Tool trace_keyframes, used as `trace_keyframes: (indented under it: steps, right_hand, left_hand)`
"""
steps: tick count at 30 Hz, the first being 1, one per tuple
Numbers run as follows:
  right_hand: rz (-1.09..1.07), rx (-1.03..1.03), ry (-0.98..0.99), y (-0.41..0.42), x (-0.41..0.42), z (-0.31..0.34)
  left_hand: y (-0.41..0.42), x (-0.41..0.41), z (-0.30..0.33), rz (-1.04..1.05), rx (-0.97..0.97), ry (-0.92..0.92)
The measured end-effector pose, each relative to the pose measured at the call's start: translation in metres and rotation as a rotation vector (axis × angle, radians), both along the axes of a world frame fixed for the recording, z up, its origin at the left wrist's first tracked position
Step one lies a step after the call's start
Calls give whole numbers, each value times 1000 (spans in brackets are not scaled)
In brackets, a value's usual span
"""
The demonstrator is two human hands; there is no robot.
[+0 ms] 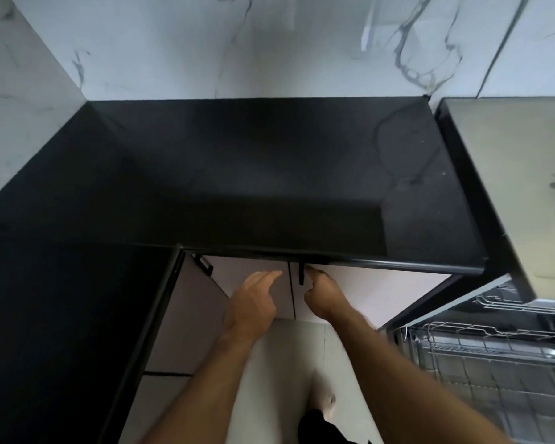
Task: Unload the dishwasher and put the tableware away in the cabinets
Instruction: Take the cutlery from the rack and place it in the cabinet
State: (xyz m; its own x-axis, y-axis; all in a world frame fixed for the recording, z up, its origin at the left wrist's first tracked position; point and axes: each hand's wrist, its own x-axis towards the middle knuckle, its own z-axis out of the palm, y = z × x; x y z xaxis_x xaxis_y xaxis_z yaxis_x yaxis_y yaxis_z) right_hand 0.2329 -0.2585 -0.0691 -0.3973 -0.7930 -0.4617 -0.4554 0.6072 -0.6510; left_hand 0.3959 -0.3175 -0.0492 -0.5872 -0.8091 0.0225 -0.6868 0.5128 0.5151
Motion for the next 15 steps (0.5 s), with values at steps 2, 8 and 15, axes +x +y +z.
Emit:
trace_keyframes:
  steps: [2, 8, 15]
  right_hand:
    - [-13, 6, -32, -10, -4, -10]
    - [-38, -8, -93, -12, -15, -35]
    - [19, 10, -62, 38, 0, -35]
  left_hand:
    - [-7, -4, -6, -11, 3, -3]
    - [-9, -1, -27, 2, -7, 16]
    - [17, 9, -17, -21, -74, 53]
